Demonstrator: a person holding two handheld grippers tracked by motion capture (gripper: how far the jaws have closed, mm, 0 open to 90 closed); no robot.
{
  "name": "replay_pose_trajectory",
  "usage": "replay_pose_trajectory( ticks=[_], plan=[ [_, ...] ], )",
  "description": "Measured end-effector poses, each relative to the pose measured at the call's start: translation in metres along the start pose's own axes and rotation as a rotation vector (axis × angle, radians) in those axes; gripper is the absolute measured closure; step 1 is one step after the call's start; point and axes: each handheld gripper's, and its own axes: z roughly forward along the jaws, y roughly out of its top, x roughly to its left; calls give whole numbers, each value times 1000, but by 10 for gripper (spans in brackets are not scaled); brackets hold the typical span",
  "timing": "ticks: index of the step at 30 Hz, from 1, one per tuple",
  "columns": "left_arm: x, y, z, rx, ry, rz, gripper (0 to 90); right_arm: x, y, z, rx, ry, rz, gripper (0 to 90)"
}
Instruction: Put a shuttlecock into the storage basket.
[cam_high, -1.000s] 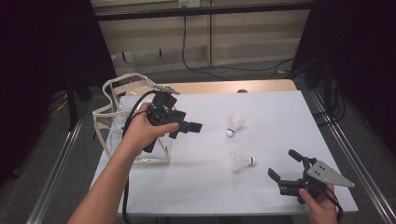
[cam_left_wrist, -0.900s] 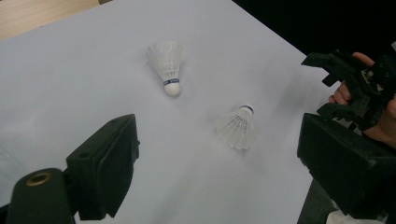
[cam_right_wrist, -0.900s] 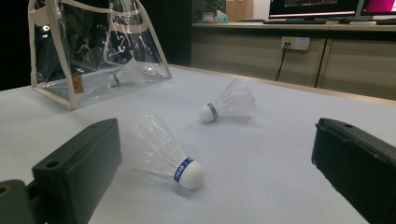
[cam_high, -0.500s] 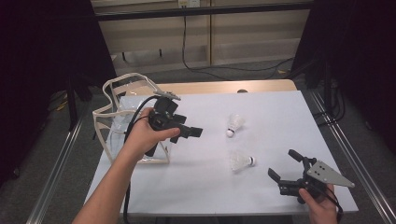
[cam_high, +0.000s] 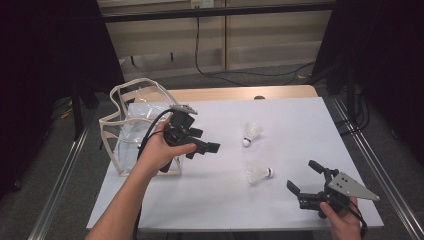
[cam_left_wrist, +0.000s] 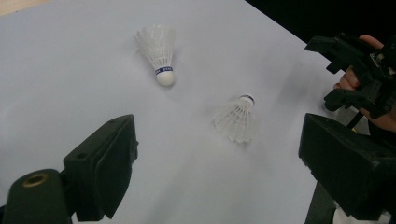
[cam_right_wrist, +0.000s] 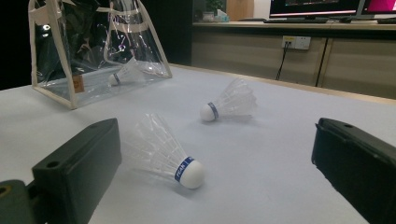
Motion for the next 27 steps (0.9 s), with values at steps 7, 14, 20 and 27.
replay_pose_trajectory(
  ticks=[7, 14, 20, 27],
  plan=[
    [0, -5, 6, 6, -3, 4, 117, 0, 0, 0, 0, 2, 0, 13],
    [-1, -9, 12, 13, -11, 7, 117, 0, 0, 0, 0, 1, -1, 13],
    [0, -13, 17, 16, -18, 8, 115, 0, 0, 0, -1, 1, -1, 13],
    [-2, -18, 22, 15, -27, 8, 115, 0, 0, 0, -1, 1, -1, 13]
  ],
)
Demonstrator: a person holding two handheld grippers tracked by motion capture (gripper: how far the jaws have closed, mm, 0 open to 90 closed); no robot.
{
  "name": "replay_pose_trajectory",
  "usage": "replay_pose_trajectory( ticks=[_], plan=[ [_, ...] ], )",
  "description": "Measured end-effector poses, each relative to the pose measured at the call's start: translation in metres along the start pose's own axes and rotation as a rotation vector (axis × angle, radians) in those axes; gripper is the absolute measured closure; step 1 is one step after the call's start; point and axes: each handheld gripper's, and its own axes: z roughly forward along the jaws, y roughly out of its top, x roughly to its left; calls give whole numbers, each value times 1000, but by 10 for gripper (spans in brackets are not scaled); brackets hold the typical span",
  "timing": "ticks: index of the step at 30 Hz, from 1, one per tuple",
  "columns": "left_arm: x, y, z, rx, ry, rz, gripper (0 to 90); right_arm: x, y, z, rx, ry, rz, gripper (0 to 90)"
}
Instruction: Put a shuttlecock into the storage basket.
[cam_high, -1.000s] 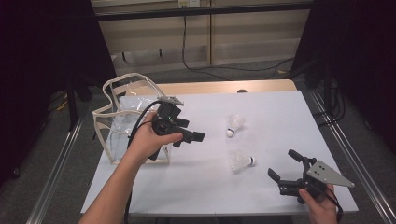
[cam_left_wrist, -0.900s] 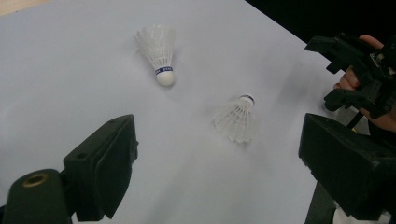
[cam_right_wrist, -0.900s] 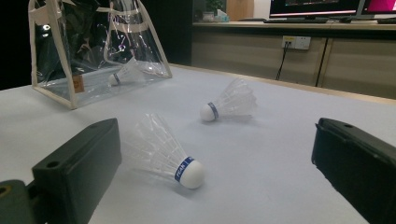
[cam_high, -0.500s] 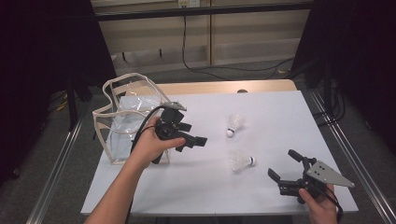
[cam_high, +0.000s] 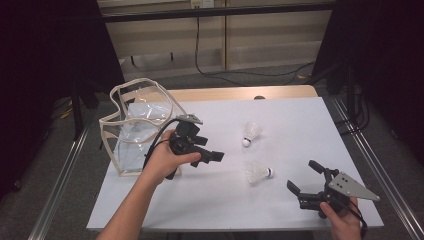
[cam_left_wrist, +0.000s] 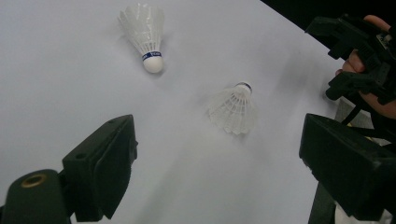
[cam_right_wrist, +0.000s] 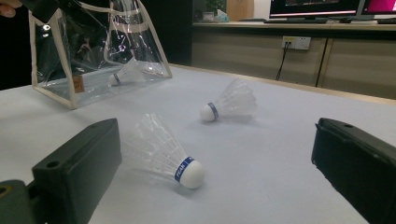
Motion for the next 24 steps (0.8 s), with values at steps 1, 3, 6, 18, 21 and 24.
replay_pose_trajectory(
  ticks=[1, 3, 6, 18, 21, 24],
  plan=[
    [0, -1, 1, -1, -2, -1, 115, 0, 0, 0, 0, 0, -1, 13],
    [0, -1, 2, 3, -2, 3, 115, 0, 0, 0, -1, 1, -1, 13],
    [-1, -3, 4, -3, -8, 4, 115, 0, 0, 0, 0, 0, -1, 13],
    [-4, -8, 12, 14, -12, 26, 111, 0, 0, 0, 1, 2, 1, 14],
    [-4, -10, 15, 21, -5, 32, 109, 0, 0, 0, 1, 1, 0, 14],
    [-5, -11, 18, 32, 8, 44, 106, 0, 0, 0, 1, 1, 0, 14]
  ],
)
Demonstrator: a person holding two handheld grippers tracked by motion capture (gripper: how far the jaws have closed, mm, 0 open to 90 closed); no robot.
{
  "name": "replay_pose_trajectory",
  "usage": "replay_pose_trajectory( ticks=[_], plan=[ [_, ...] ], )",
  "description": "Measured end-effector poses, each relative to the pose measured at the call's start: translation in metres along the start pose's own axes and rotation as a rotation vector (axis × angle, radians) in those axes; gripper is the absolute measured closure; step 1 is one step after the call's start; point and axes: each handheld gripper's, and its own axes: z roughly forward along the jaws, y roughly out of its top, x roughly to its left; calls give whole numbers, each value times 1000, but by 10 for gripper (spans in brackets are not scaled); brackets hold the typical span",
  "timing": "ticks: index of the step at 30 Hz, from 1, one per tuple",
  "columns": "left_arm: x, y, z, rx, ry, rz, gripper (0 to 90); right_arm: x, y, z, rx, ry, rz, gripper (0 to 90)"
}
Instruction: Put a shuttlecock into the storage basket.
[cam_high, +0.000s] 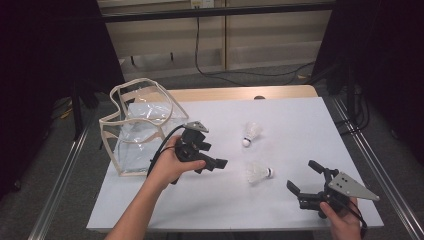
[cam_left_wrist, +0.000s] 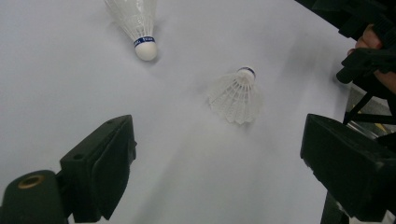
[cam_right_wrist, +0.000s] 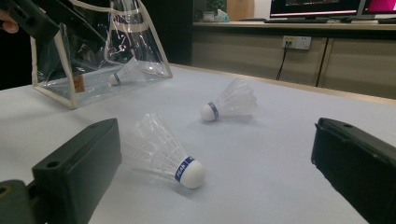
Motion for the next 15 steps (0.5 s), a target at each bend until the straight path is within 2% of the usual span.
replay_pose_trajectory(
  ticks=[12, 15],
  plan=[
    [-3, -4, 9, 15, -15, 16, 100, 0, 0, 0, 1, -1, -2, 14],
    [-4, -5, 11, 21, -1, 20, 100, 0, 0, 0, 1, 0, 0, 14]
  ],
)
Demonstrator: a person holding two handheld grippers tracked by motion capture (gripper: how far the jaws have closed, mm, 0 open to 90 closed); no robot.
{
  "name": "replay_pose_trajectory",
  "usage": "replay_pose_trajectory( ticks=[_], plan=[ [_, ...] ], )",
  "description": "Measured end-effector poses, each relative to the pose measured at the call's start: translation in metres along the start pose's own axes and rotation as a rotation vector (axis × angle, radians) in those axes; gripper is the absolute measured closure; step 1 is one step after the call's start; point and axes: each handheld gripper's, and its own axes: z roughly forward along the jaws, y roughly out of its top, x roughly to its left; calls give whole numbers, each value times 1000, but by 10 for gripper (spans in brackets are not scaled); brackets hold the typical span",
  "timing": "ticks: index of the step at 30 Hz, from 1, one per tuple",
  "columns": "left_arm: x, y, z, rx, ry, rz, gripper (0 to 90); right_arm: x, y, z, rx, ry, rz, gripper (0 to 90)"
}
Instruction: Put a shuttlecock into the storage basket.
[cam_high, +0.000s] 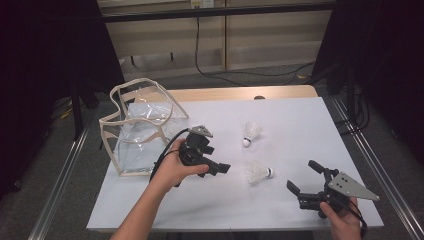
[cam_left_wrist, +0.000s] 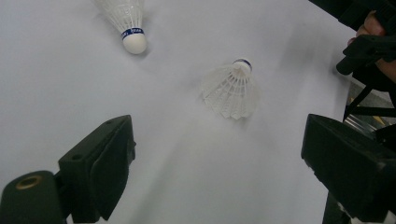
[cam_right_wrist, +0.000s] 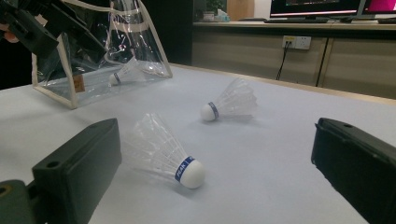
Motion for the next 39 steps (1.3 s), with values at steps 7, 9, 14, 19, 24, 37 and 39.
replay_pose_trajectory(
  ticks=[7, 9, 14, 19, 24, 37, 39],
  plan=[
    [0, -4, 7, -5, -19, -4, 100, 0, 0, 0, 0, -1, 1, 14],
    [0, -4, 8, 0, -26, -3, 100, 0, 0, 0, 0, -2, 1, 14],
    [-1, -5, 11, 0, -29, 2, 97, 0, 0, 0, 0, -1, -1, 14],
    [-2, -6, 14, -7, -41, 0, 96, 0, 0, 0, -1, -1, 0, 14],
    [-2, -8, 18, -7, -53, 5, 88, 0, 0, 0, 1, -2, 0, 14],
    [-5, -11, 28, -7, -79, 7, 62, 0, 0, 0, 1, -2, -1, 14],
    [-5, -11, 29, -6, -80, 8, 62, 0, 0, 0, 0, -3, 1, 15]
  ],
)
